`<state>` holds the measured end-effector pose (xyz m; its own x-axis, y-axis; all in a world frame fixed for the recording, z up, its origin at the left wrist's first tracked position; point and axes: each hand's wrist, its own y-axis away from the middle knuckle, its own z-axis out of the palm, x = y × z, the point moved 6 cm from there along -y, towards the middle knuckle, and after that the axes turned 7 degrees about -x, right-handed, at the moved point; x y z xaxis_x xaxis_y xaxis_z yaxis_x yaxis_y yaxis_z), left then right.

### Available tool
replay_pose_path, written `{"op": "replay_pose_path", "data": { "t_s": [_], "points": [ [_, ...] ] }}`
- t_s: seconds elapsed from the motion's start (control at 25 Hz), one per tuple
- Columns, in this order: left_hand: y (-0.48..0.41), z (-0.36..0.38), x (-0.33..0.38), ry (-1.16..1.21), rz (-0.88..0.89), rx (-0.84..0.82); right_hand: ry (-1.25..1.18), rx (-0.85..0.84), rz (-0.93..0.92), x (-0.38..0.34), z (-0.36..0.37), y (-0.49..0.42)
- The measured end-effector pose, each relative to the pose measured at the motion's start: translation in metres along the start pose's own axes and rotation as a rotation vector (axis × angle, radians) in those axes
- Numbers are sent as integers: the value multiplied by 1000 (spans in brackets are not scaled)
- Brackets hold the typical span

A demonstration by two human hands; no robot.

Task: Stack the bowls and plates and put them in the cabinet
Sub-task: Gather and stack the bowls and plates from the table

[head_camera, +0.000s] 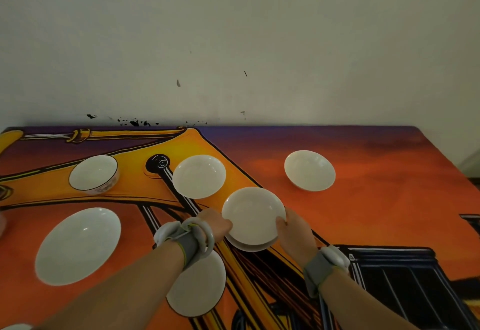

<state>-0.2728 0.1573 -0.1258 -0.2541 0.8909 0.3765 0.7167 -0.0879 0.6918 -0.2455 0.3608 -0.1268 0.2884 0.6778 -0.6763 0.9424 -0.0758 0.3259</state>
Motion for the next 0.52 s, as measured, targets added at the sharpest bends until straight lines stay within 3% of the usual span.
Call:
{"op": "replay_pose_path", "data": {
  "t_s": [0.52],
  "points": [
    [-5, 5, -2, 0, 4, -30, 21, 36, -11, 10, 7, -1]
  ]
}}
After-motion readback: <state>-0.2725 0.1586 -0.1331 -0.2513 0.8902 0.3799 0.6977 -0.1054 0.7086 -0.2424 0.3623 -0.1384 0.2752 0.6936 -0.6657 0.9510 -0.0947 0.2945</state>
